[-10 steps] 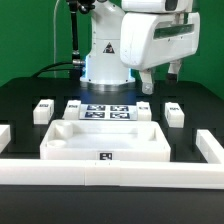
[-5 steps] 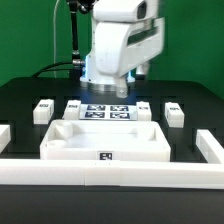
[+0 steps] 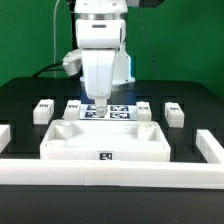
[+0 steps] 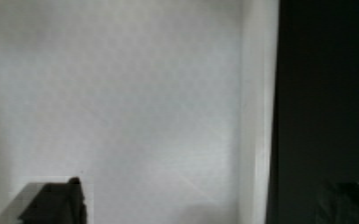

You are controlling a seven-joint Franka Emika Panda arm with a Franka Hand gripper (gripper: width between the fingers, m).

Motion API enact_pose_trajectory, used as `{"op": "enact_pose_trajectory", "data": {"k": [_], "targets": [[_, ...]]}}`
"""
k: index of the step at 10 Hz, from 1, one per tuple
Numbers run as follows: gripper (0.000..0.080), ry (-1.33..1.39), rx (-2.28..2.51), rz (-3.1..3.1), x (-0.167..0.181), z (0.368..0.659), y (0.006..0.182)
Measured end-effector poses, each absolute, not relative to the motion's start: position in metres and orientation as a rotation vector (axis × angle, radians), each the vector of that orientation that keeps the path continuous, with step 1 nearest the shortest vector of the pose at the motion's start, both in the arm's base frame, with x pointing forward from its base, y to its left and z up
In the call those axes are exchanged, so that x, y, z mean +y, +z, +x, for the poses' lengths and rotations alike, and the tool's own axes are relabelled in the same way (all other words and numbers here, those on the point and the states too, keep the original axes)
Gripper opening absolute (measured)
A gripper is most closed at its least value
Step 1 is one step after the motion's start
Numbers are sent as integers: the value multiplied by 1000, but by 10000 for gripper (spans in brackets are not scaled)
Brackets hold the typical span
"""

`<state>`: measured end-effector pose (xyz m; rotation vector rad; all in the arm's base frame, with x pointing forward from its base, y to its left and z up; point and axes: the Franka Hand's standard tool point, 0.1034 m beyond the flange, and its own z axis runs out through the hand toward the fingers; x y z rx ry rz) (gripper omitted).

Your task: Assemble desk

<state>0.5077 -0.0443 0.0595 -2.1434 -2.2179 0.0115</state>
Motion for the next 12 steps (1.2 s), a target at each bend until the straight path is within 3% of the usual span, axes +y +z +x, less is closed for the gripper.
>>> {"op": "enact_pose_trajectory", "data": {"k": [5,8,9,10,12], "targets": [[650,44,-2188,-2108,-40,489,13],[650,49,-2165,-2126,-40,487,9],[521,50,-2165,-2126,-40,487,9],[521,50,-2164,-2126,-40,487,9],[248,51,-2164,-2127,-40,487,9]]}}
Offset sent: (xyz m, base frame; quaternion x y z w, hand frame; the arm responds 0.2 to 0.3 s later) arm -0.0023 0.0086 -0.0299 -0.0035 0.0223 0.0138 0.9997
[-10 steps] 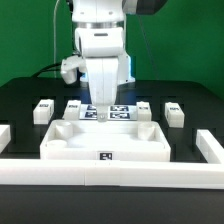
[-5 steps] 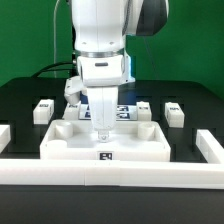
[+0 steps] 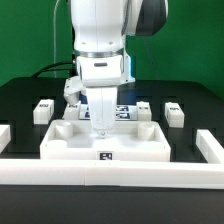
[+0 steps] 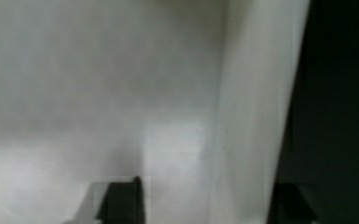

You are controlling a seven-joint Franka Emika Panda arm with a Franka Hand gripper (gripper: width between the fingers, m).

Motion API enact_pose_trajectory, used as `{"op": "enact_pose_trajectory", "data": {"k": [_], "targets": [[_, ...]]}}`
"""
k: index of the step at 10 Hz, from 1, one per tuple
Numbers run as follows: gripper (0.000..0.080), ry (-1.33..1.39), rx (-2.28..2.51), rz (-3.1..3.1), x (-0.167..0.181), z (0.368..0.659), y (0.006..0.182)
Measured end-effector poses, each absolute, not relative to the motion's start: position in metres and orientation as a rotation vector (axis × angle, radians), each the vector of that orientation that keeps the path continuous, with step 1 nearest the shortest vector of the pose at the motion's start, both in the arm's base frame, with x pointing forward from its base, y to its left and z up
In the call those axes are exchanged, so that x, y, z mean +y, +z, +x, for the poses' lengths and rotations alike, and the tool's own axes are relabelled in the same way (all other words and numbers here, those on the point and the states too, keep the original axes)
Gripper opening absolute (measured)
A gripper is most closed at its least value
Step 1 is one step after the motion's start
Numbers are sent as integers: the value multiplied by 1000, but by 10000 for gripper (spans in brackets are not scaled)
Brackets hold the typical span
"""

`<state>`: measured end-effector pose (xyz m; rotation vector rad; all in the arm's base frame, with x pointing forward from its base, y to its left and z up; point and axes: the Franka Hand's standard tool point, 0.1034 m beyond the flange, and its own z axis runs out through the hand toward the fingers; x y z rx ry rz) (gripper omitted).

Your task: Assemble desk

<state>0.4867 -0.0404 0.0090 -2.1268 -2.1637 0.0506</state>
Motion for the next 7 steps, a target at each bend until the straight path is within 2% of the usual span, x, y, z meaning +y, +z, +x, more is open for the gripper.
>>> {"op": "enact_pose_trajectory", "data": {"k": [1,2,7], "targets": [[248,51,-2163,-2127,-41,487,9],[66,49,-2164,-2129,-41,487,9],[62,45,-2166,-2132,-41,488,10]]}}
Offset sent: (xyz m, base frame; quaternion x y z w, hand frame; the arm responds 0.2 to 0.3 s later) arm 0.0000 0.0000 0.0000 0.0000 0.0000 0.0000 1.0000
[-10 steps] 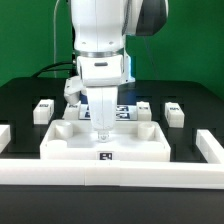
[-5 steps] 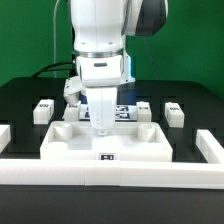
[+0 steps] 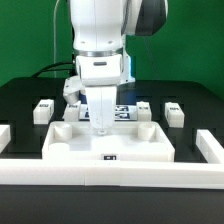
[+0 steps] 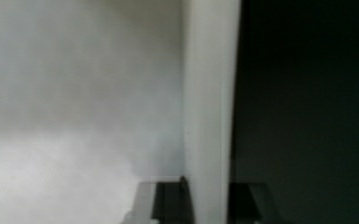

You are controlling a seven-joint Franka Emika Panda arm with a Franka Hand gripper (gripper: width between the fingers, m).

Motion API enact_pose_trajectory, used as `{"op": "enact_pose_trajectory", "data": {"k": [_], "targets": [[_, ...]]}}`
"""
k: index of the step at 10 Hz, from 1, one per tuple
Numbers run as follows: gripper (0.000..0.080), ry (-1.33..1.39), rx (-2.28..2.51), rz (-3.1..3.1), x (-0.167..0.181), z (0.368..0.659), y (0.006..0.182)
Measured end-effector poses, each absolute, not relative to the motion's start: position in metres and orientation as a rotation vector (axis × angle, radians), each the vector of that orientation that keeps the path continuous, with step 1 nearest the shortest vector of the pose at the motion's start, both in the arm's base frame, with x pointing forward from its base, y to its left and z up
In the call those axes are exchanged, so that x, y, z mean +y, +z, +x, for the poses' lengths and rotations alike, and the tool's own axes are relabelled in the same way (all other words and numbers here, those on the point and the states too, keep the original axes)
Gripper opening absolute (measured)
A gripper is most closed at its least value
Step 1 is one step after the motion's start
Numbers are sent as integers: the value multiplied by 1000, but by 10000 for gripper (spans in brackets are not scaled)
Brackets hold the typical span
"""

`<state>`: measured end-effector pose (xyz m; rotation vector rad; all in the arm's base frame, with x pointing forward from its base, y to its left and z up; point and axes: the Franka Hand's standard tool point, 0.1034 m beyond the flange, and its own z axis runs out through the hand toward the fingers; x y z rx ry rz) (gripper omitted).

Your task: Assemble desk

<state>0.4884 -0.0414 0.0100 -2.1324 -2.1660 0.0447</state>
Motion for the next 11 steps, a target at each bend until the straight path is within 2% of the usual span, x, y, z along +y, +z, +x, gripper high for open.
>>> {"op": "enact_pose_trajectory", "data": {"k": [1,6,10,11], "targets": [[62,44,-2147,-2153,-39,489,10],[62,-1,-2073,-2228,32,514,10],[64,99,-2065,-2190,32,519,11],[138,100,-2064,-2190,32,518,11]]}}
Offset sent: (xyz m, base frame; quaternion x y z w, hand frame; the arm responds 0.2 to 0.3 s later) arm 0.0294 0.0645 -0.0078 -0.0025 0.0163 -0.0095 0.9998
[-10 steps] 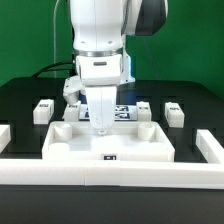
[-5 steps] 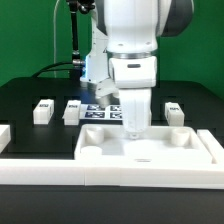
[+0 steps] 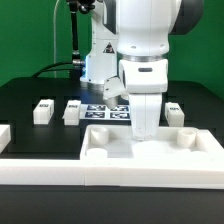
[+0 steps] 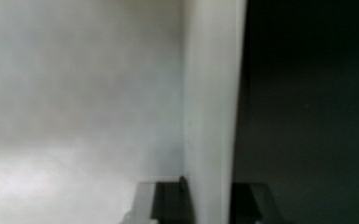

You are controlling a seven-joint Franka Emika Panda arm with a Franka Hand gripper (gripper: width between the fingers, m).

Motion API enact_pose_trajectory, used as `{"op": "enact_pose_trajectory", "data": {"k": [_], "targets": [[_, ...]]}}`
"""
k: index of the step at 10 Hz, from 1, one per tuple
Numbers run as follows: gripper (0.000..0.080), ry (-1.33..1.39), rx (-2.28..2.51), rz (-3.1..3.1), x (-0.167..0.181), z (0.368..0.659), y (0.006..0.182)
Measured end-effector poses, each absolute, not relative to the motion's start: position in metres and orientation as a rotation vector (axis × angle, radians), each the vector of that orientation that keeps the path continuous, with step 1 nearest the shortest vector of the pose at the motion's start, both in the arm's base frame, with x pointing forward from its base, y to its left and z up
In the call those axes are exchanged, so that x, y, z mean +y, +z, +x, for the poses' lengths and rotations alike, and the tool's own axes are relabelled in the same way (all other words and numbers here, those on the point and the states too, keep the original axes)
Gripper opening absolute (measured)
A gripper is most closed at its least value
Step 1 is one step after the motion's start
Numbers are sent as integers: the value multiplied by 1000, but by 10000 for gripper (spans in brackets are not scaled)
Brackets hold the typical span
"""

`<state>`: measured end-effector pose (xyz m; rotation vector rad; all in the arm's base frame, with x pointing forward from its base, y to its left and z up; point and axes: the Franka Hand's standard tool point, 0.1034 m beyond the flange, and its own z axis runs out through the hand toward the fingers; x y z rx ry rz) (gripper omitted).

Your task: Assemble desk

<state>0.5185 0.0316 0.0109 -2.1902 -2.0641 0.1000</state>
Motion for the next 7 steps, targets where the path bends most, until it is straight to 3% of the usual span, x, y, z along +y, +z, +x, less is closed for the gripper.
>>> {"op": "enact_pose_trajectory", "data": {"k": [1,3,4,7], "targets": [[138,100,-2063,-2191,31,518,11],[458,100,-2063,-2191,31,518,11],[579,100,-2062,-2192,31,518,11],[645,100,-2061,-2193,30,518,11]]}}
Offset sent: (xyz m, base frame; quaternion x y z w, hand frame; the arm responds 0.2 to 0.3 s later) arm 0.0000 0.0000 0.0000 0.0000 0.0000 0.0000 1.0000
